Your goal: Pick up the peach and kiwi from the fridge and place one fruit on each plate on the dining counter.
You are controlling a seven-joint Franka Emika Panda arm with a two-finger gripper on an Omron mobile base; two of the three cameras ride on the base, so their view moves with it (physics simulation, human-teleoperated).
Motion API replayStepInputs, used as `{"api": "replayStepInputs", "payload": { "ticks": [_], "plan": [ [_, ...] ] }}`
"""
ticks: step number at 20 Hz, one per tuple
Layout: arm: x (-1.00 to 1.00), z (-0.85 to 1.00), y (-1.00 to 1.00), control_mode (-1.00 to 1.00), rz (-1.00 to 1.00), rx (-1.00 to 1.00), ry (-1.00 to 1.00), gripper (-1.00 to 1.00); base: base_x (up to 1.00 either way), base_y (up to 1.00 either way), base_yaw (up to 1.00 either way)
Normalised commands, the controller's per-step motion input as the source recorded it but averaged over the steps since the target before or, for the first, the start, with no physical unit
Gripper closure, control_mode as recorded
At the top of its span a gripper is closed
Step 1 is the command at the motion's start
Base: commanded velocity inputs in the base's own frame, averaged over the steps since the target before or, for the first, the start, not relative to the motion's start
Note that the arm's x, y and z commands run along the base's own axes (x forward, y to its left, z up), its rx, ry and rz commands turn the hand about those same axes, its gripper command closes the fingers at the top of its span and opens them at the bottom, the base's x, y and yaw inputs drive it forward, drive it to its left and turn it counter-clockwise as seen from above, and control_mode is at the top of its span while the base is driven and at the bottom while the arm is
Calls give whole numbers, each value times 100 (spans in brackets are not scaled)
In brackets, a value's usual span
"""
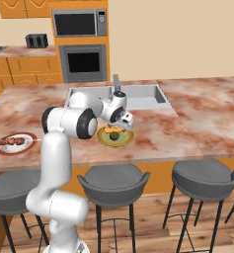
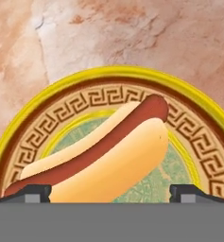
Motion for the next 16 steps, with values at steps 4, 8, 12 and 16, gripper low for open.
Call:
{"api": "replayStepInputs", "payload": {
  "ticks": [4,8,12,16],
  "plan": [
    [-12,-9,-1,-100,1,-1,0,-100,0,0,0],
    [-100,2,-18,-100,11,0,-8,-100,0,0,0],
    [-100,1,-11,-100,3,3,-27,-100,0,0,0],
    [-100,8,1,-100,1,0,-32,-100,0,0,0]
  ]
}}
